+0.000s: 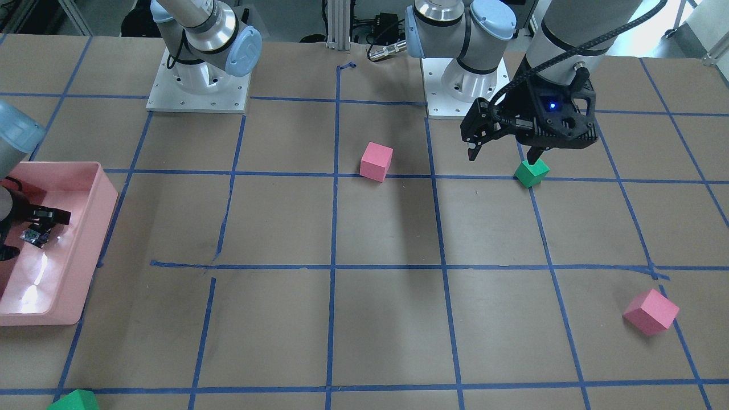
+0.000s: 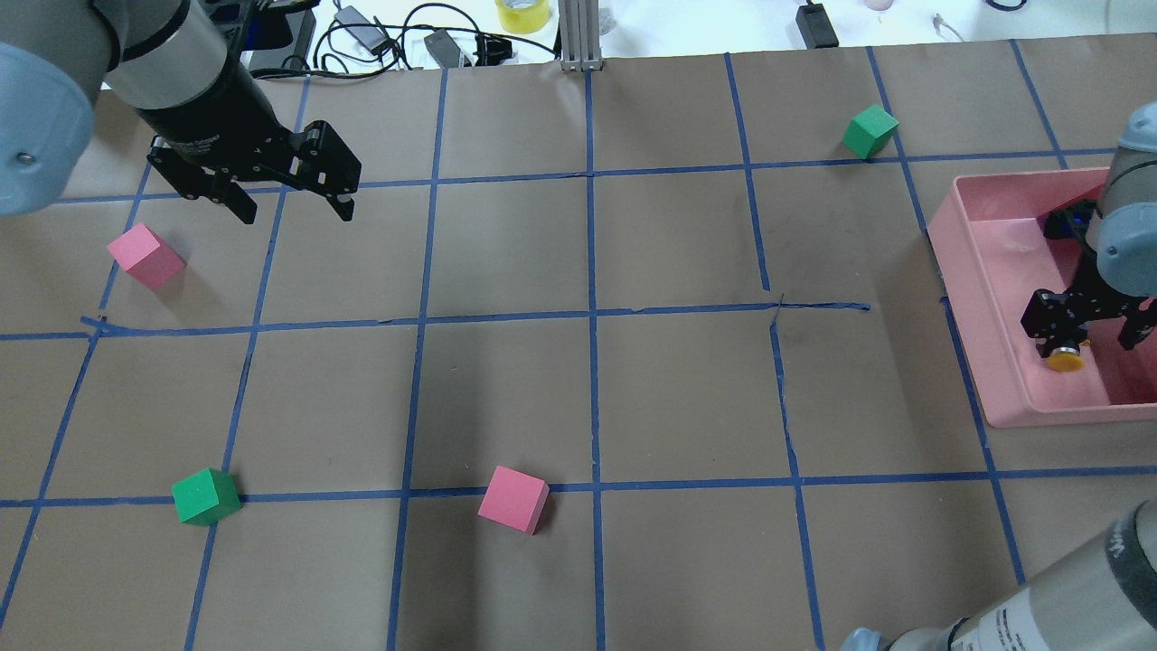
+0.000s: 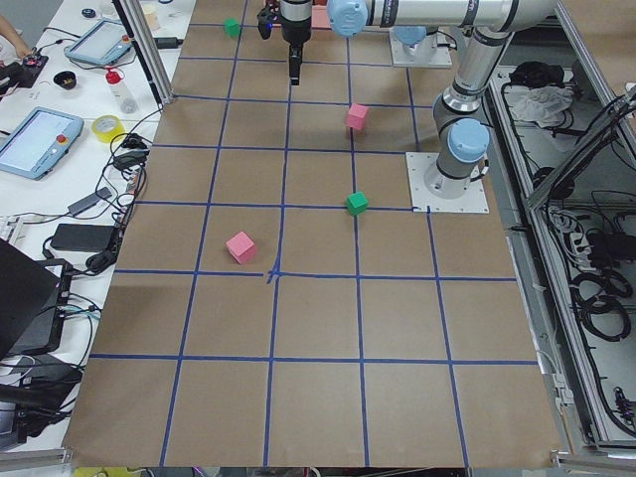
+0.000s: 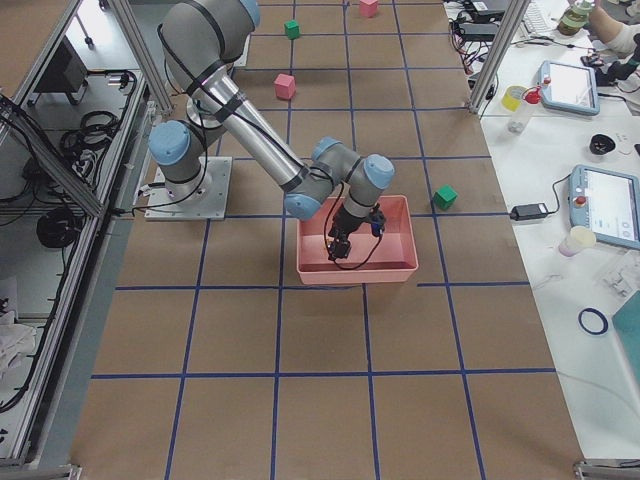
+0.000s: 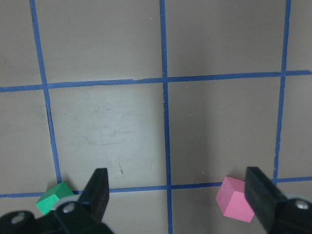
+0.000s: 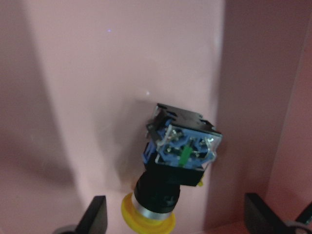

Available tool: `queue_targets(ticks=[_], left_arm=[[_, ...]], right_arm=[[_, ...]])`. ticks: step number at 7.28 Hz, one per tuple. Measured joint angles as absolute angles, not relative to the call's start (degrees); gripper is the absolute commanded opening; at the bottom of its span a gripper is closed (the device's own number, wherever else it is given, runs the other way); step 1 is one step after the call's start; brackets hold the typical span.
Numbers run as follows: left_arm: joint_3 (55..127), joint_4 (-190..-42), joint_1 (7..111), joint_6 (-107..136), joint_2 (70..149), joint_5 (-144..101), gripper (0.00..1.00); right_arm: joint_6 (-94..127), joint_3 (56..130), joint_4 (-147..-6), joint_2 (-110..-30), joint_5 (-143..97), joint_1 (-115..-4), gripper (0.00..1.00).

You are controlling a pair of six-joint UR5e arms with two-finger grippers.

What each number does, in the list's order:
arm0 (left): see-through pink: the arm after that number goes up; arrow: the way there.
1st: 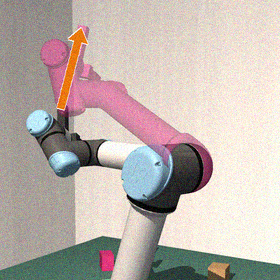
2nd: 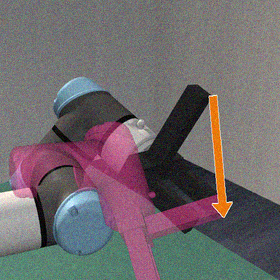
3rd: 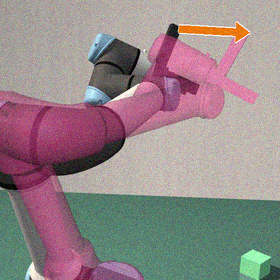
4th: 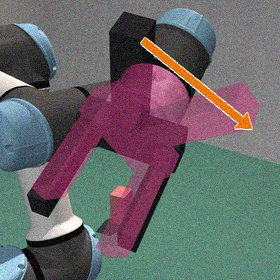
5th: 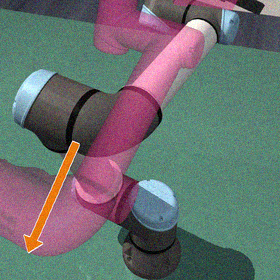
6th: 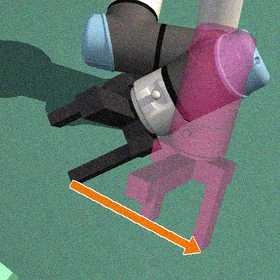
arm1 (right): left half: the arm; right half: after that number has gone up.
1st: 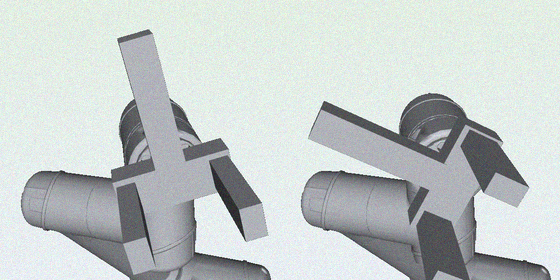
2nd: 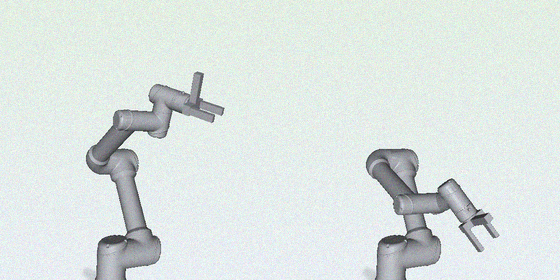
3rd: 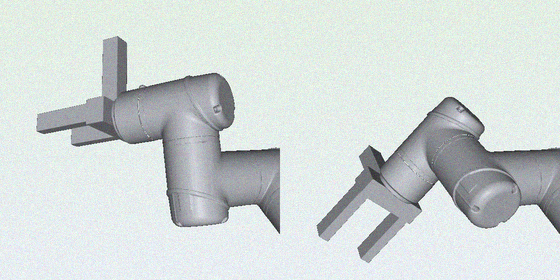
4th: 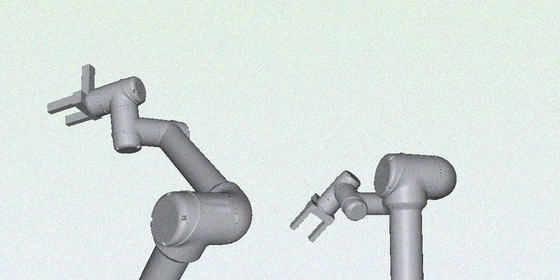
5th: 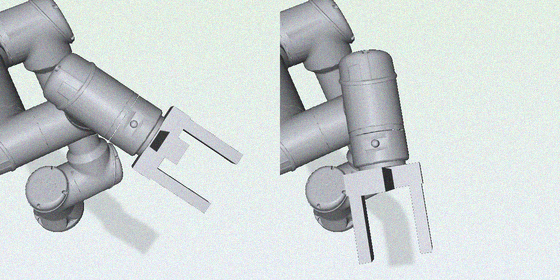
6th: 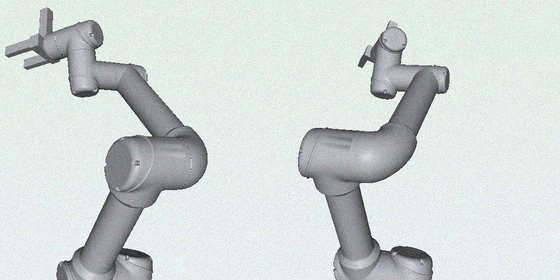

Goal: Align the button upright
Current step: 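Grasp the switch body with the right gripper, yellow cap downward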

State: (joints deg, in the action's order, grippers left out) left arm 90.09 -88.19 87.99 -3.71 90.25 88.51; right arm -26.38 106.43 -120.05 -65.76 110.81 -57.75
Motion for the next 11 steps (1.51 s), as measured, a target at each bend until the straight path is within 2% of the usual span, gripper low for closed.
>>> queue_targets(ticks=[9, 10, 11], left_arm=[[90.1, -88.2, 88.0, -3.8, 90.2, 88.5, 1.0], [90.1, -88.2, 88.0, -3.8, 90.2, 88.5, 1.0], [90.1, -88.2, 88.0, -3.9, 90.2, 88.5, 1.0]], right_arm=[[-26.4, 106.7, -120.1, -65.0, 111.0, -57.7, 0.99], [-26.3, 107.1, -120.1, -65.0, 111.0, -57.7, 0.96], [-26.1, 107.3, -120.1, -65.0, 110.9, -57.7, 0.78]])
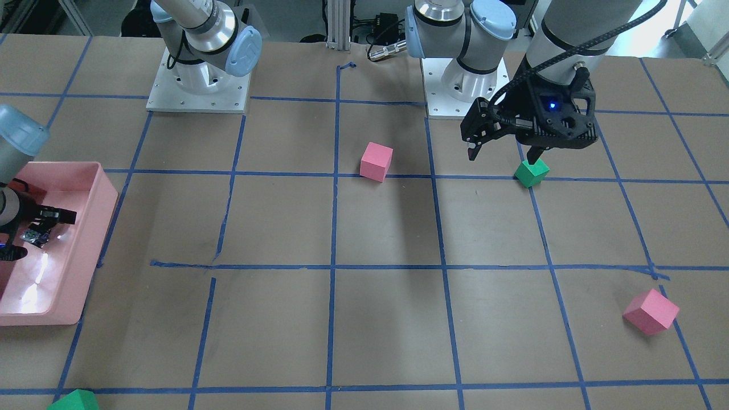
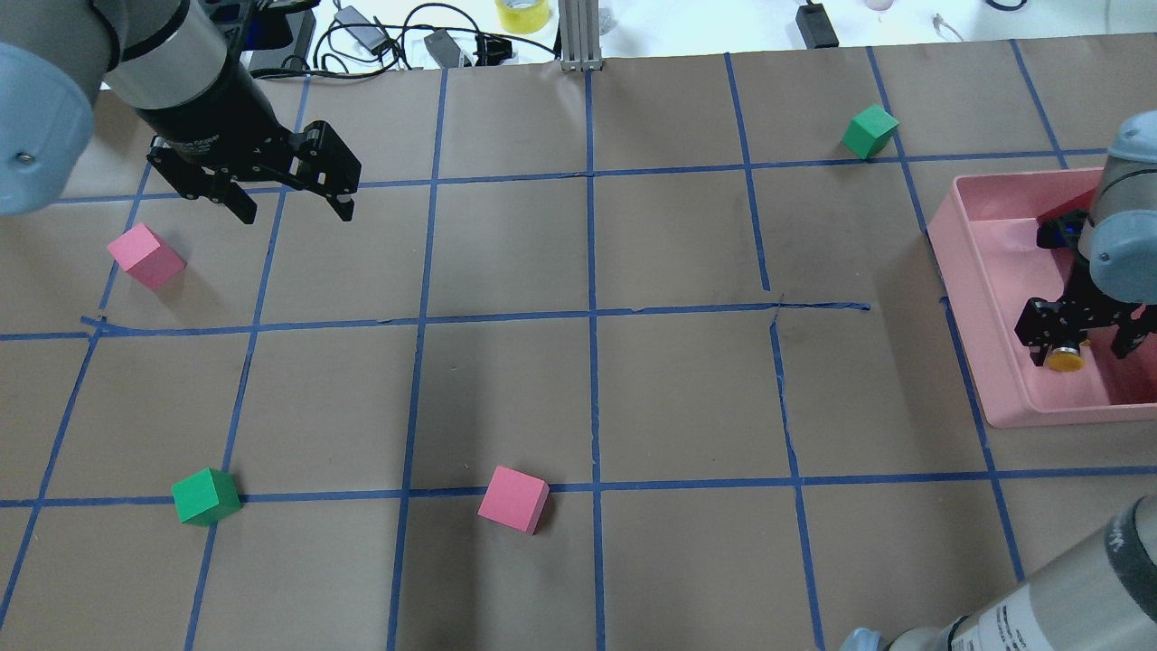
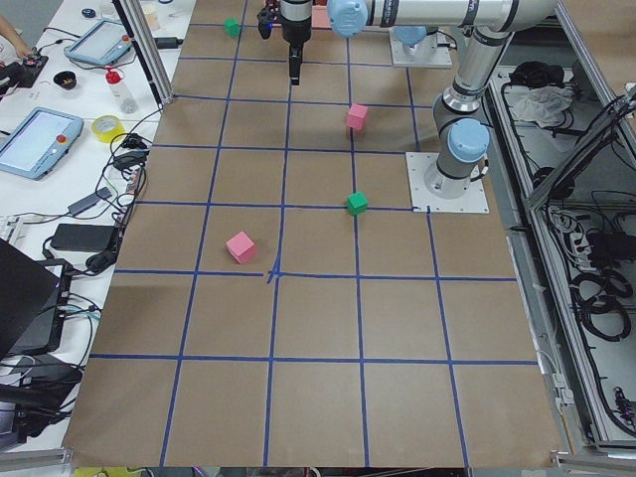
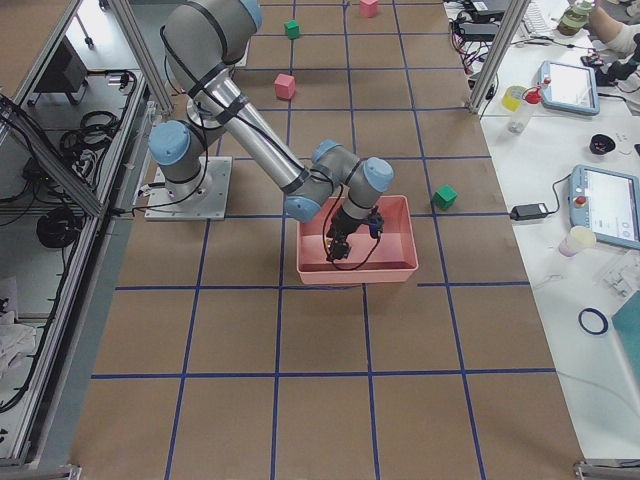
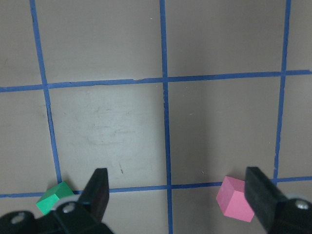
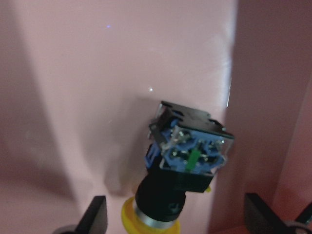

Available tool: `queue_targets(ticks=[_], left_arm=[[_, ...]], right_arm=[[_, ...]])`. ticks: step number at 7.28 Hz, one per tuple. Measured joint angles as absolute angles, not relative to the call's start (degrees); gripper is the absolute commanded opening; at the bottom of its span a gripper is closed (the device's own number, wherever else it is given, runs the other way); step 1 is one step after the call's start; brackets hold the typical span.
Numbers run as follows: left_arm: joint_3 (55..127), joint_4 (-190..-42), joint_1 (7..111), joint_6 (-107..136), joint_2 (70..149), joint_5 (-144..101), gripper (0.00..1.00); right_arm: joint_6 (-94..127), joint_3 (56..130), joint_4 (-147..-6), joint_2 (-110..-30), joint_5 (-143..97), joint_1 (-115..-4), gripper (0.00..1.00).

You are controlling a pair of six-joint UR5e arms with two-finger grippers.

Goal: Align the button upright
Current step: 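Grasp the switch body with the right gripper, yellow cap downward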

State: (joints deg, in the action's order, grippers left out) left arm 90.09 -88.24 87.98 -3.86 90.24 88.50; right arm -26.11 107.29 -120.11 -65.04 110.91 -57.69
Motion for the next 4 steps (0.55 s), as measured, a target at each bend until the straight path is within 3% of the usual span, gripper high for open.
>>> queue_targets(ticks=[1, 2, 4], left_arm=[[90.1, -88.2, 88.0, -3.9, 90.3, 88.5, 1.0], [90.1, -88.2, 88.0, -3.9, 90.3, 88.5, 1.0], [90.1, -88.2, 88.0, -3.9, 90.3, 88.5, 1.0]], right_arm=[[-25.9, 107.4, -120.1, -65.0, 110.7, -57.6, 0.33], [-25.9, 107.4, -120.2, -65.0, 110.4, -57.6, 0.0], [-25.7, 107.4, -120.2, -65.0, 110.1, -57.6, 0.0]])
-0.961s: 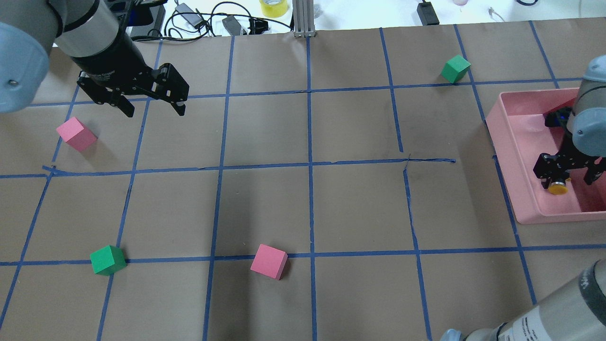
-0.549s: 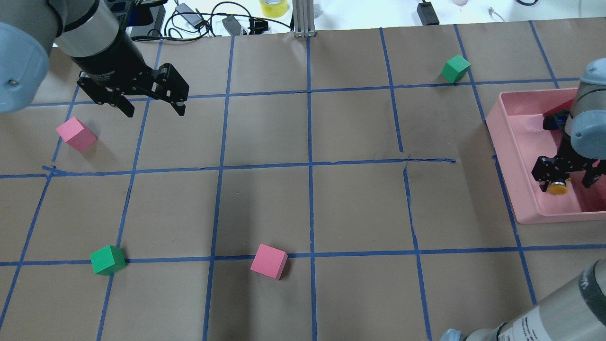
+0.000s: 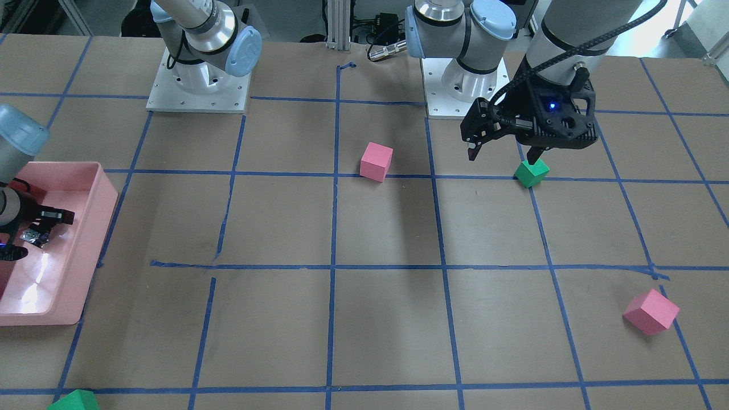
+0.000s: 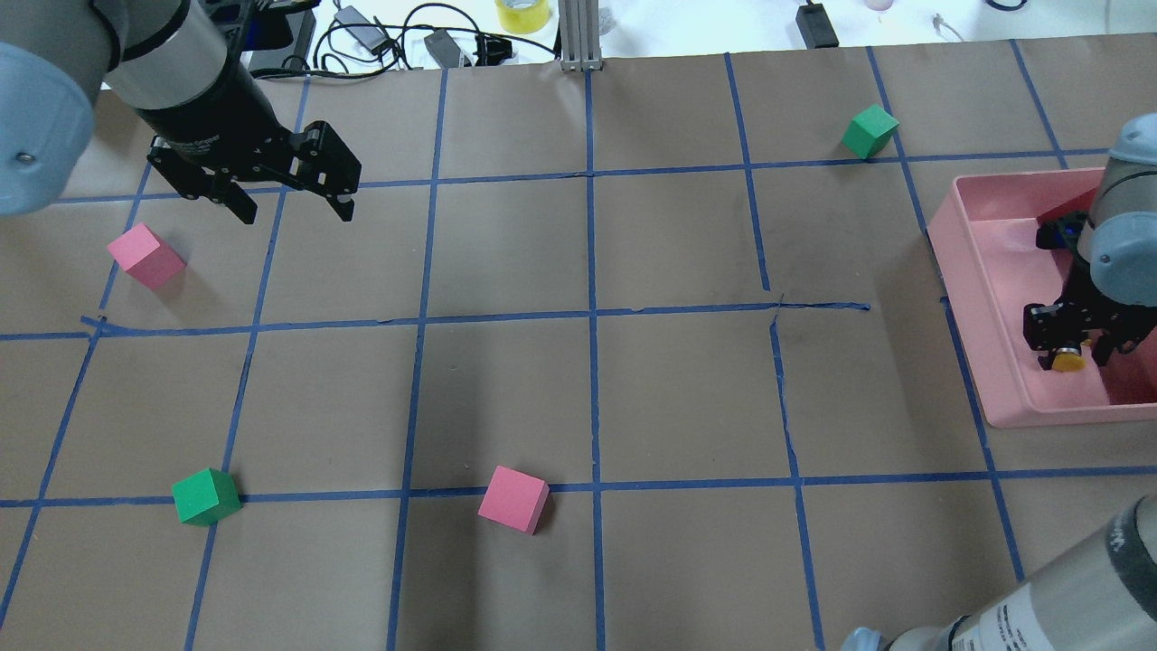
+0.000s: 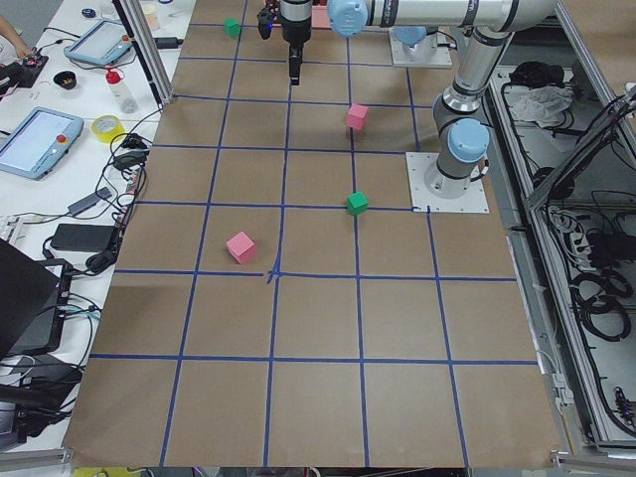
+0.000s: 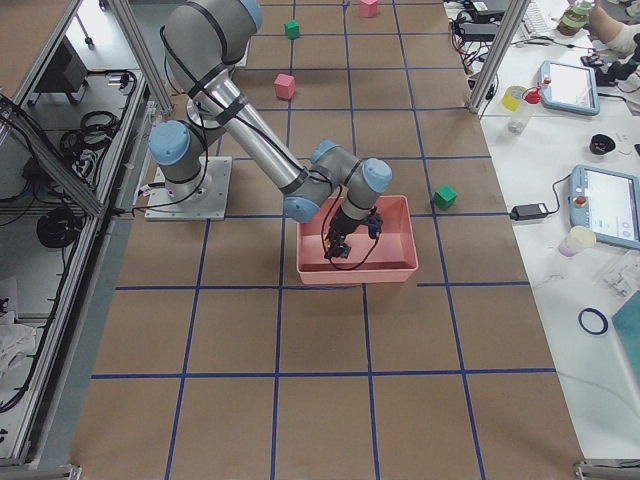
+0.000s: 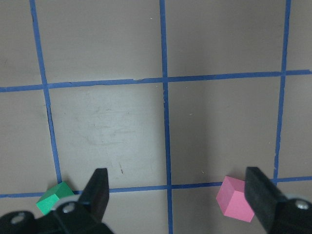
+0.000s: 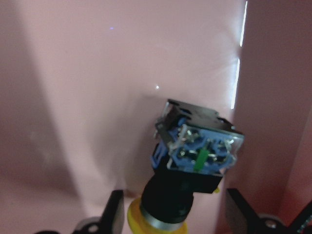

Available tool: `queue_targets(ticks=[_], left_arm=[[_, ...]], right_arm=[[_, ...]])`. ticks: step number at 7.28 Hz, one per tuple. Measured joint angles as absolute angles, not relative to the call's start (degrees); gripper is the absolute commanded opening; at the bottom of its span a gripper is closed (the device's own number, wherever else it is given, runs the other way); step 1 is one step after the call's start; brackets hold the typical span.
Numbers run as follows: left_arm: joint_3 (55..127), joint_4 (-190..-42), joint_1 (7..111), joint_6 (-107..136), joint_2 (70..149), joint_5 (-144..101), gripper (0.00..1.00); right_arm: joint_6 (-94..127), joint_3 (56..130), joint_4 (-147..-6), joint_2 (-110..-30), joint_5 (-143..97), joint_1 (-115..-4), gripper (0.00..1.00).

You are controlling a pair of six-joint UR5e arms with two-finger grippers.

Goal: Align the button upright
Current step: 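Grasp the switch body with the right gripper, yellow cap downward, then lift the held switch upright out of the bin with the right gripper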

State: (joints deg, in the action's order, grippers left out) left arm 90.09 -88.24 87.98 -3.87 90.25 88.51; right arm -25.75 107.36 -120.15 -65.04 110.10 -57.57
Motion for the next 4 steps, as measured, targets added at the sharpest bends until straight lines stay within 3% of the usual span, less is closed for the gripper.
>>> queue_targets(ticks=[4], left_arm=[[90.1, -88.2, 88.0, -3.9, 90.3, 88.5, 1.0]], right_arm=[[-25.7, 105.8, -119.7, -65.5, 109.9, -57.6, 0.0]])
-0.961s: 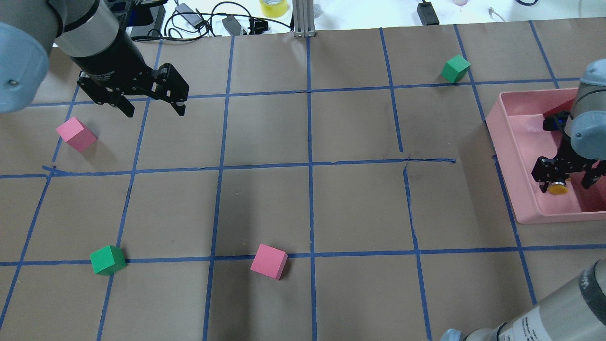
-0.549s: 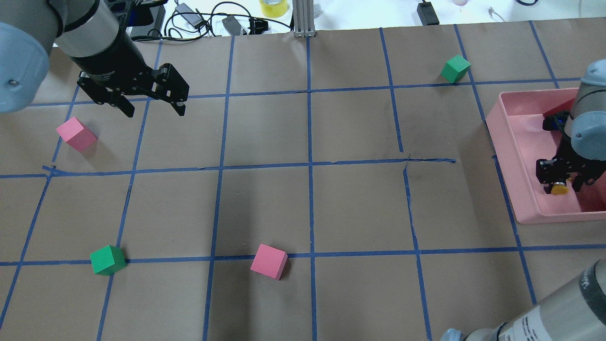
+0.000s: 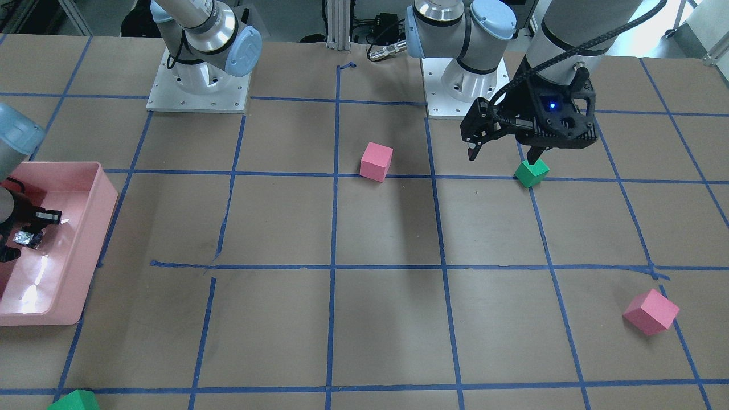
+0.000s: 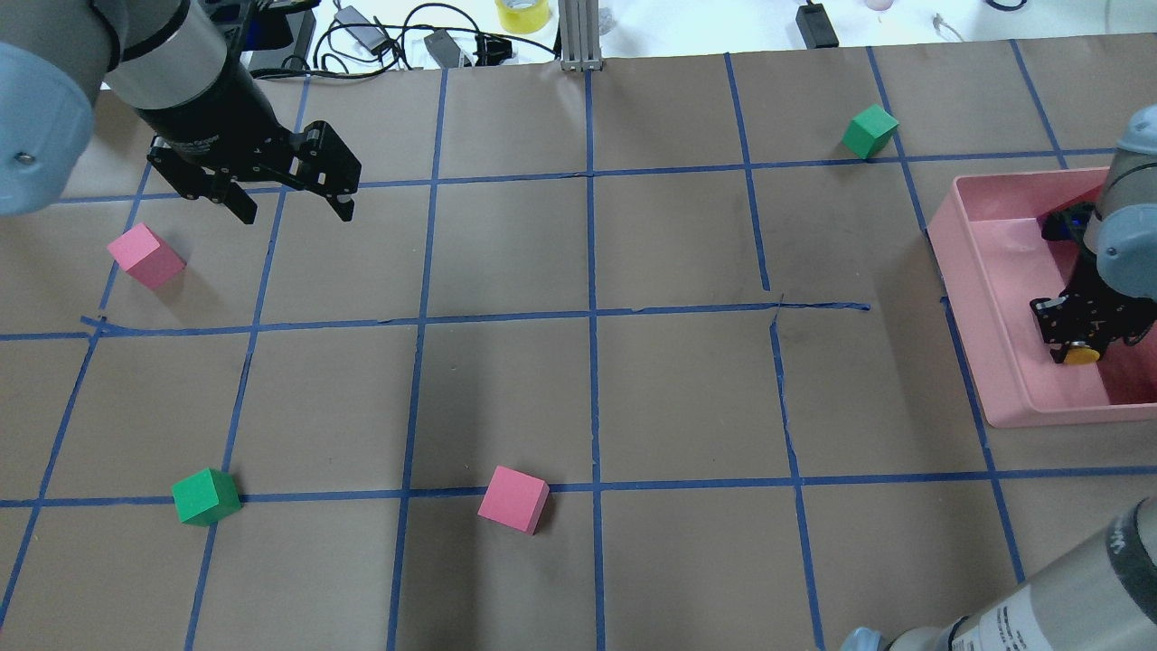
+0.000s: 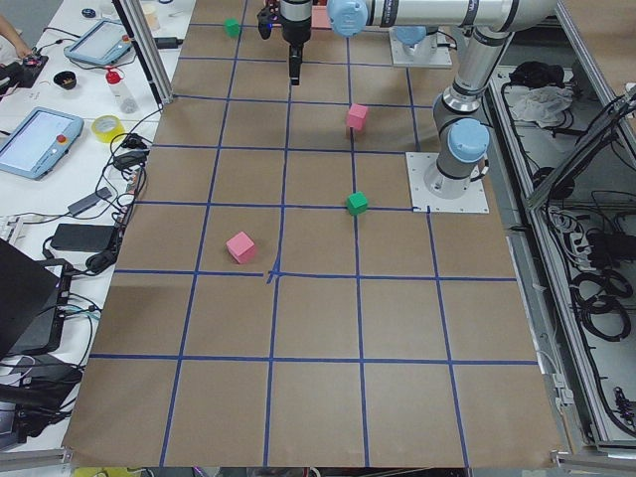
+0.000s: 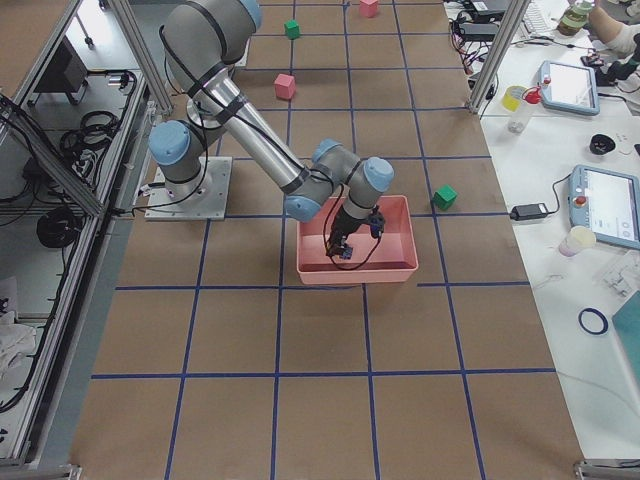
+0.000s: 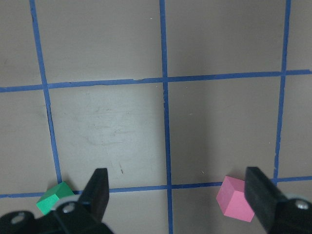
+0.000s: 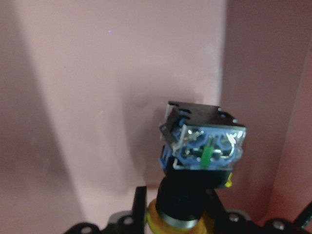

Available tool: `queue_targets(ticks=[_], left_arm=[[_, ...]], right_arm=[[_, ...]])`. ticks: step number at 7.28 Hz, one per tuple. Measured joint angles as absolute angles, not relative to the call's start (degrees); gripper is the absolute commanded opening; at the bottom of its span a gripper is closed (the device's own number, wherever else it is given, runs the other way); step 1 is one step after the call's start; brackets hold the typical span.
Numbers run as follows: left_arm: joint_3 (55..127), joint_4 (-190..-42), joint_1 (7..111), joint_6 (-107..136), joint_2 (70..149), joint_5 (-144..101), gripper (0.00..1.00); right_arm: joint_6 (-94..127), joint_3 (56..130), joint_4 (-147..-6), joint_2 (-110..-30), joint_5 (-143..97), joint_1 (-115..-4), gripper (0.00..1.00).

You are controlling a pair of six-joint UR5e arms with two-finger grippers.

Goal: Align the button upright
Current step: 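Lift the held switch upright out of the bin with the right gripper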

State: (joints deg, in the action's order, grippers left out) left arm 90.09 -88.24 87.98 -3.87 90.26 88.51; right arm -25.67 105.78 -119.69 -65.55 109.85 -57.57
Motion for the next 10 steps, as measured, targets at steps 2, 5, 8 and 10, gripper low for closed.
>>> queue_targets(ticks=[2, 5, 8, 10], left_arm=[[90.1, -88.2, 88.0, -3.9, 90.3, 88.5, 1.0], [90.1, -88.2, 88.0, -3.9, 90.2, 88.5, 1.0], [90.1, -88.2, 88.0, -3.9, 90.3, 88.5, 1.0], [90.1, -88.2, 88.0, -3.9, 90.3, 88.5, 1.0]], right_arm=[[-24.7, 103.4, -118.7, -67.0, 108.8, -57.6, 0.0], [-21.7, 97.4, -111.0, -71.3, 105.0, -58.2, 0.0], [-21.2, 92.7, -105.8, -74.4, 104.7, -61.8, 0.0], [-18.7, 91.3, -103.7, -75.2, 105.2, -69.0, 0.0]])
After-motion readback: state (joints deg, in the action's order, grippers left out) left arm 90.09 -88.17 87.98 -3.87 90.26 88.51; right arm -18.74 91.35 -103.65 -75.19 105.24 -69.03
